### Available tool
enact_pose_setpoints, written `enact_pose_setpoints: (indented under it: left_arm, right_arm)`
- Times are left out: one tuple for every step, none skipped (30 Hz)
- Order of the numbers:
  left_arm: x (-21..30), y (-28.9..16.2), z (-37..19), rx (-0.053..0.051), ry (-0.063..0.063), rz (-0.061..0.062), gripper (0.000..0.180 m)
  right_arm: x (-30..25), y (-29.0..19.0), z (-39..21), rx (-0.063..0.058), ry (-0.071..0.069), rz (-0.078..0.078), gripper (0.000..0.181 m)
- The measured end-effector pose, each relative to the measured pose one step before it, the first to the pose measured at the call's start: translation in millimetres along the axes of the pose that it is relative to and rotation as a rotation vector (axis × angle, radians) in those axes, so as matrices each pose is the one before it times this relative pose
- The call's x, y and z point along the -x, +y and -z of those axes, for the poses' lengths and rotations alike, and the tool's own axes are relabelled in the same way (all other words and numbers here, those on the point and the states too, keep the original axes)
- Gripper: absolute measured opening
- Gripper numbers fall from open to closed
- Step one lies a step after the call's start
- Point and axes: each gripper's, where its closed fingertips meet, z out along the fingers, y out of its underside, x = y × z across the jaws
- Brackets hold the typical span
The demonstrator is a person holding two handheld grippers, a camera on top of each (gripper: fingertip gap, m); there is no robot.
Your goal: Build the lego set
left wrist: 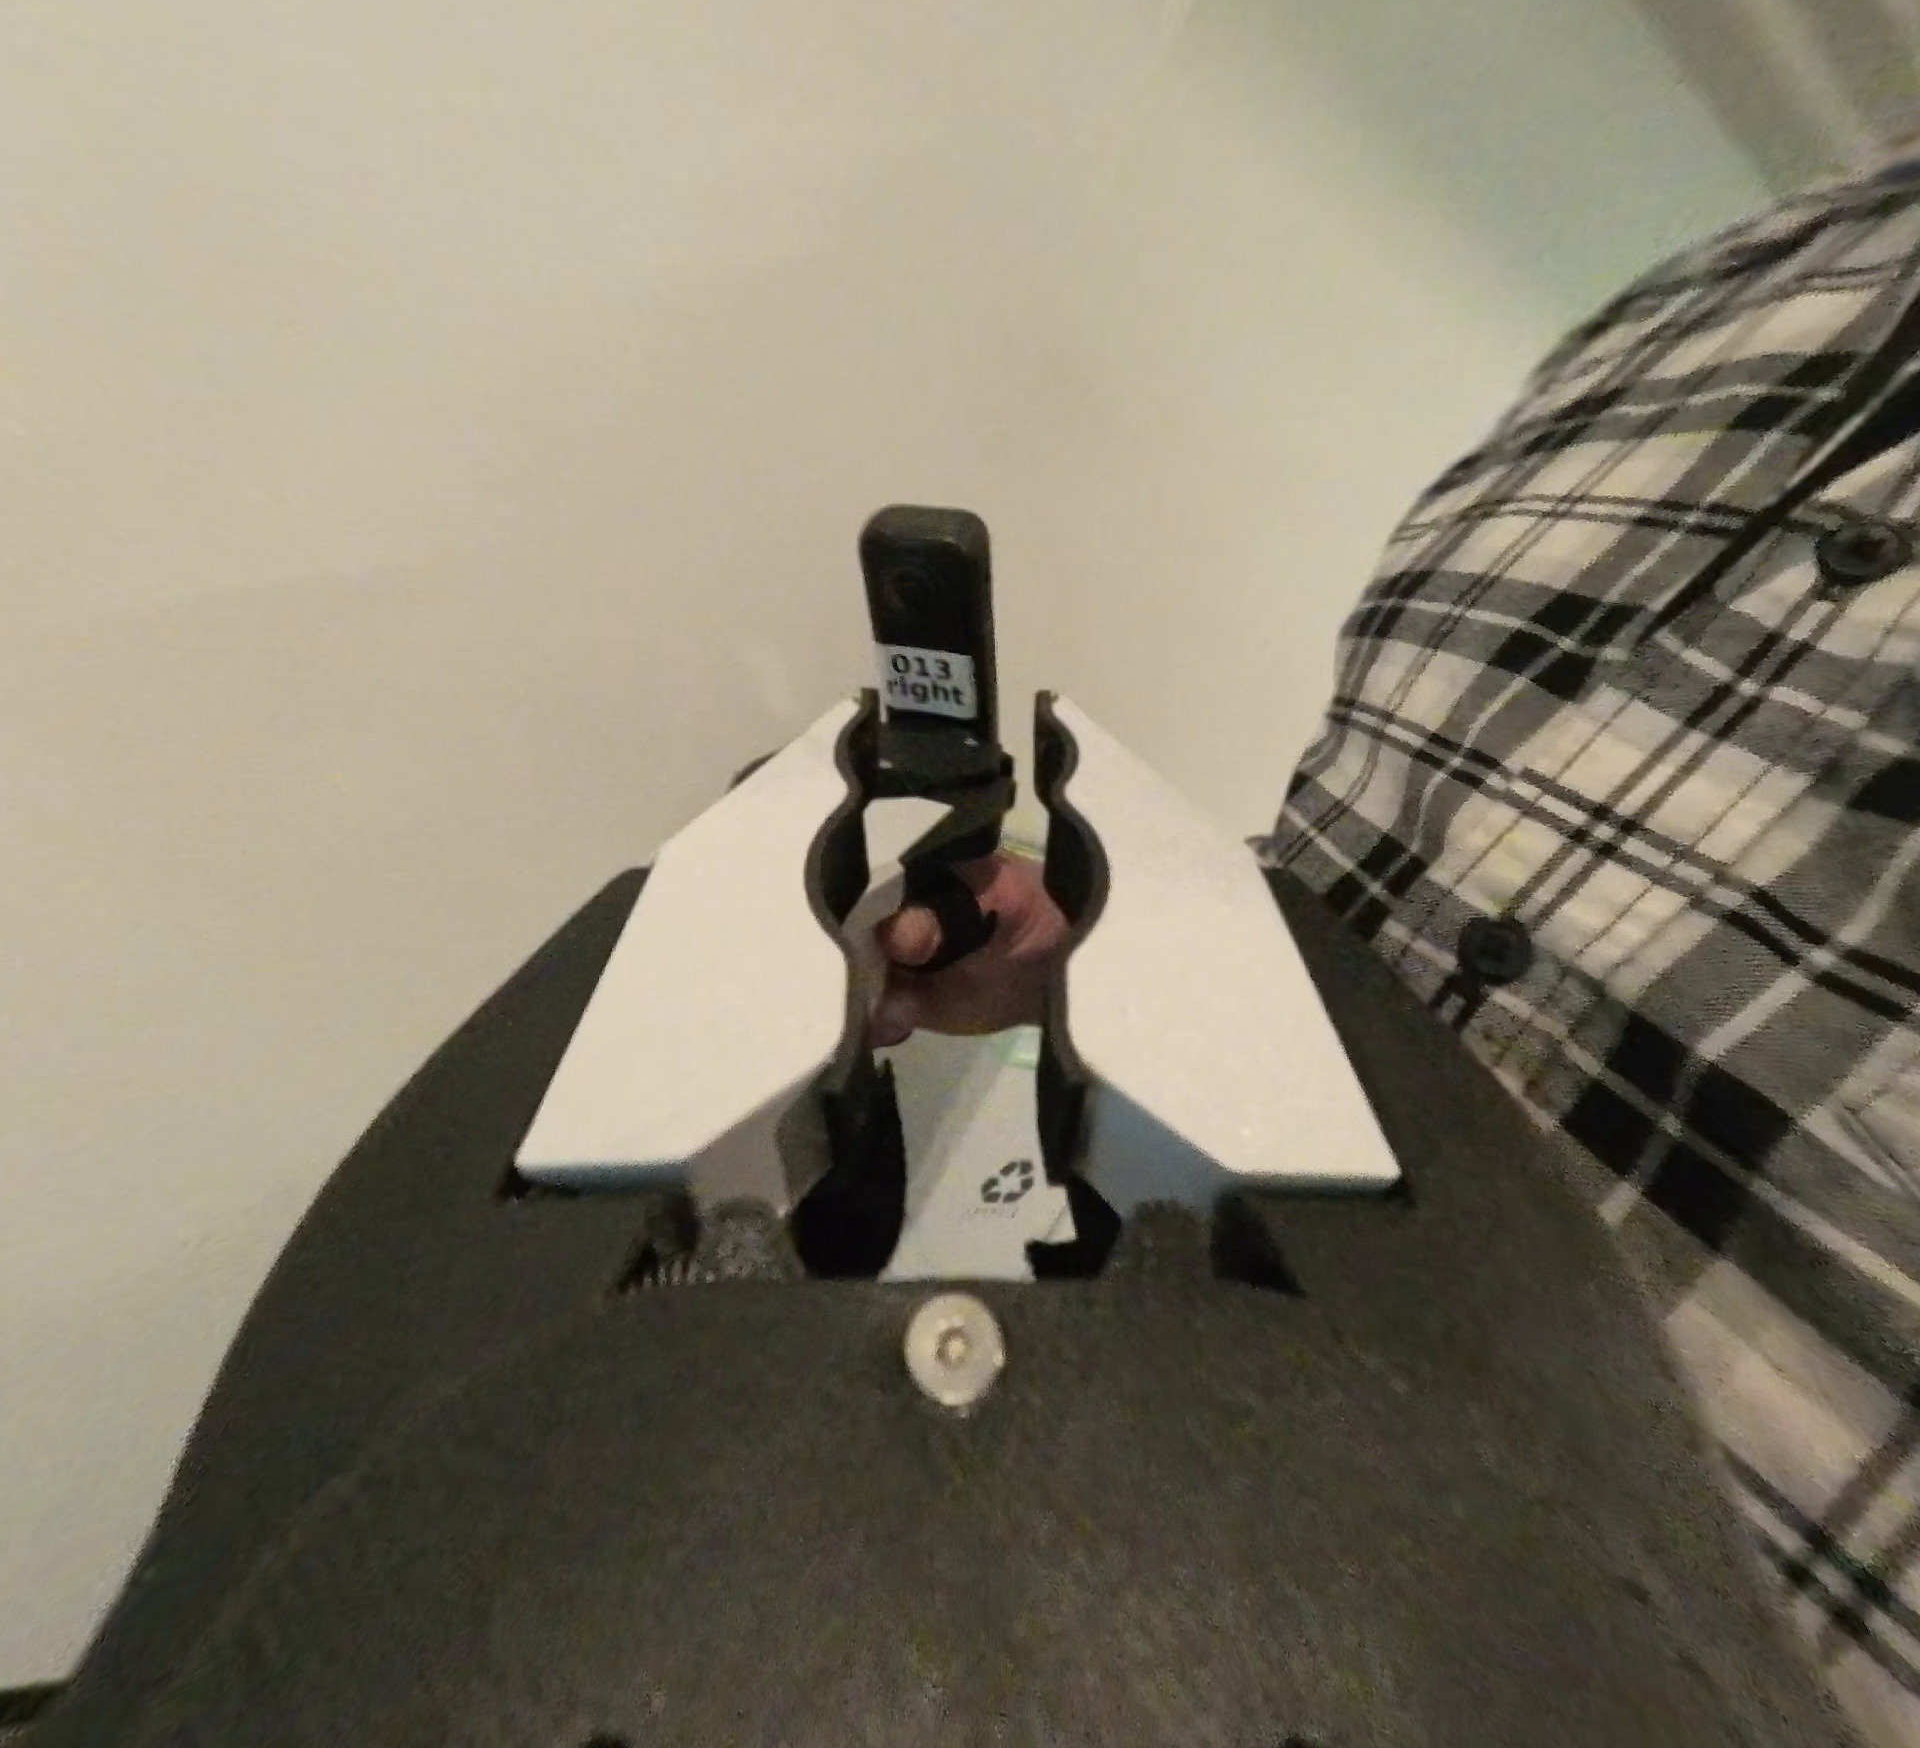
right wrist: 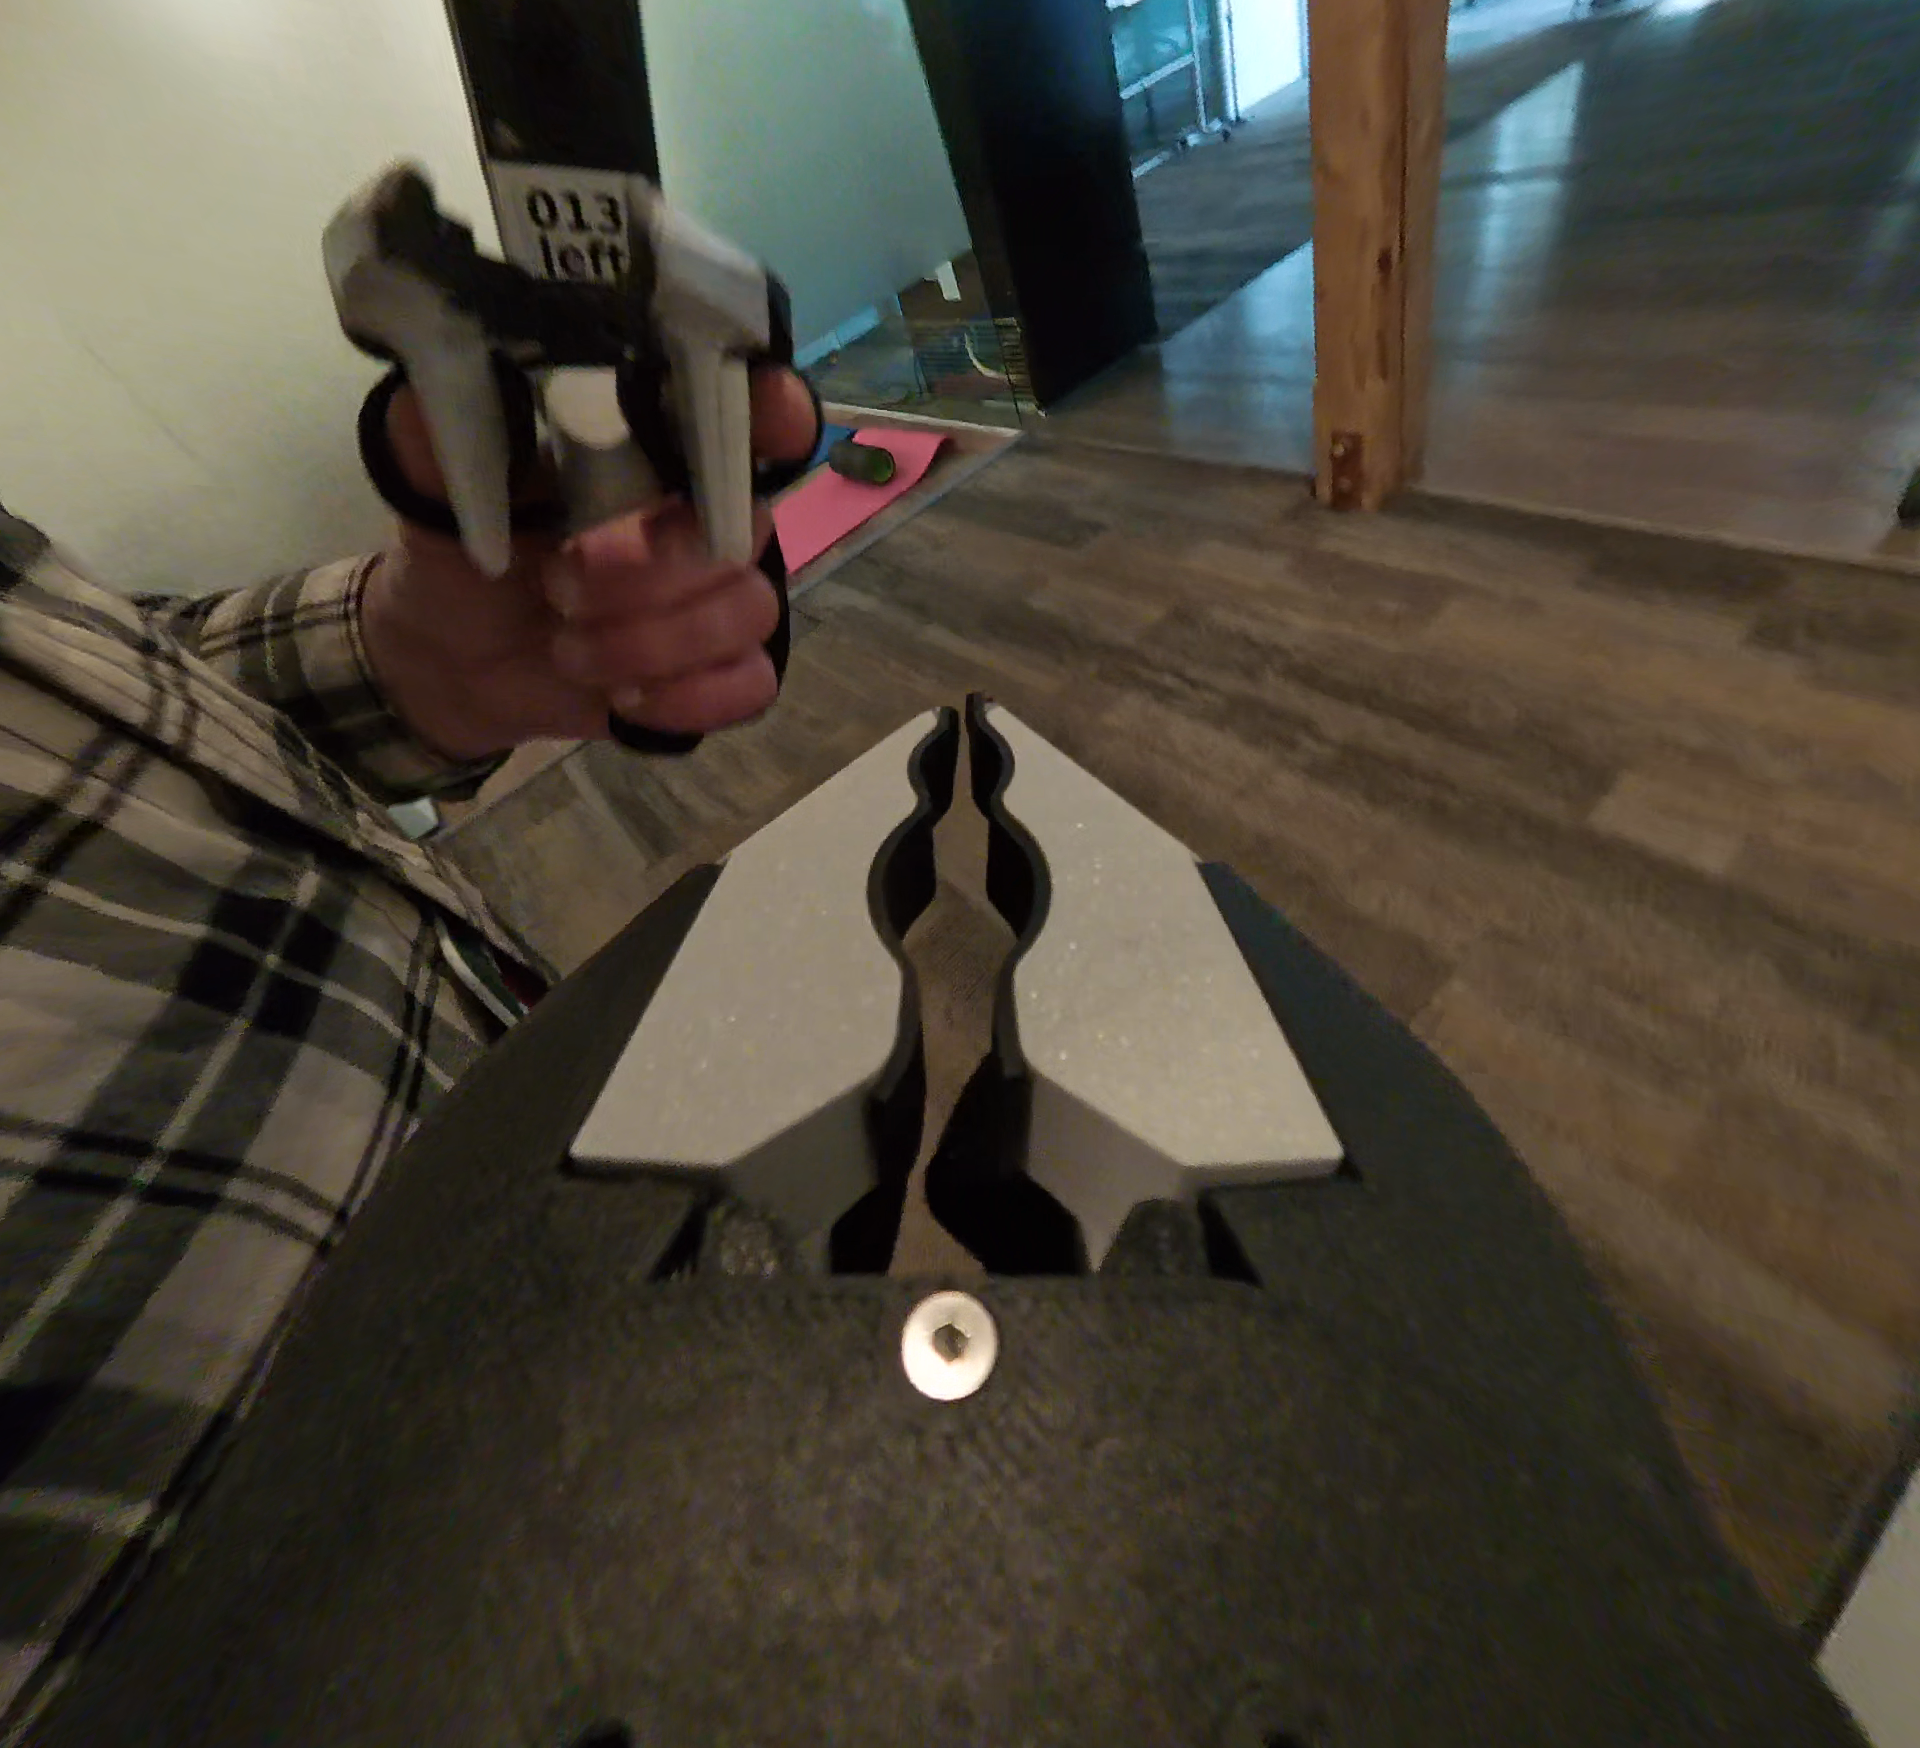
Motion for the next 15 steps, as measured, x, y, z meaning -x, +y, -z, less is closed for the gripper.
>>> enact_pose_setpoints:
  left_arm:
    - [15.35, -5.18, 7.12, 0.0116, 0.0091, -0.0140, 0.026]
    - [17.86, -7.14, 6.93, 0.0119, -0.0022, -0.0190, 0.025]
    - [28.39, -15.88, 8.18, 0.0225, -0.0053, -0.0109, 0.029]
    - [21.19, -7.30, 8.95, 0.0278, -0.0020, -0.0021, 0.037]
    - [26.85, -9.91, 11.38, 0.0144, -0.0252, 0.0091, 0.043]
    - [35.04, -18.35, 14.59, -0.0035, -0.0300, 0.0261, 0.048]
    - [25.37, -17.21, 13.88, -0.0140, -0.0166, 0.0337, 0.053]
    - [26.45, -23.91, 14.33, -0.0161, -0.0325, 0.0132, 0.063]
    - [24.25, -21.02, 13.94, -0.0048, -0.0537, -0.0198, 0.074]
    - [26.19, -20.18, 14.11, -0.0089, -0.0679, -0.0269, 0.091]
    - [27.39, -19.75, 14.11, -0.0196, -0.0646, -0.0094, 0.105]
    - [26.53, -18.77, 12.84, -0.0228, -0.0493, 0.0089, 0.117]
    - [28.23, -17.90, 10.98, -0.0235, -0.0591, 0.0142, 0.136]
    - [24.14, -16.55, 9.50, -0.0244, -0.0346, -0.0013, 0.142]
    - [19.14, -12.29, 8.32, -0.0190, -0.0172, -0.0073, 0.139]
  right_arm:
    - [-15.11, -7.32, -18.32, -0.0054, -0.0175, 0.0089, 0.000]
    - [-18.91, -10.98, -24.01, 0.0012, -0.0220, 0.0005, 0.000]
    - [-19.16, -6.04, -20.42, 0.0004, -0.0190, 0.0015, 0.000]
    - [-20.28, -6.00, -20.60, -0.0007, -0.0185, 0.0072, 0.000]
    - [-25.46, -8.48, -24.99, 0.0047, -0.0155, 0.0087, 0.000]
    - [-24.02, -6.86, -23.31, 0.0099, -0.0225, -0.0043, 0.000]
    - [-23.84, -13.47, -24.92, 0.0056, -0.0353, -0.0173, 0.000]
    - [-20.49, -14.56, -22.36, 0.0057, -0.0398, -0.0076, 0.000]
    - [-21.56, -17.44, -22.75, 0.0135, -0.0310, 0.0148, 0.000]
    - [-18.95, -13.81, -20.25, 0.0177, -0.0234, 0.0332, 0.000]
    - [-21.55, -15.48, -22.02, 0.0230, -0.0254, 0.0309, 0.000]
    - [-18.18, -11.33, -20.04, 0.0208, -0.0316, 0.0168, 0.000]
    - [-20.64, -16.55, -20.90, 0.0062, -0.0349, 0.0088, 0.000]
    - [-16.58, -14.39, -18.79, -0.0028, -0.0354, 0.0113, 0.000]
    - [-20.26, -14.10, -21.07, 0.0051, -0.0345, 0.0171, 0.000]
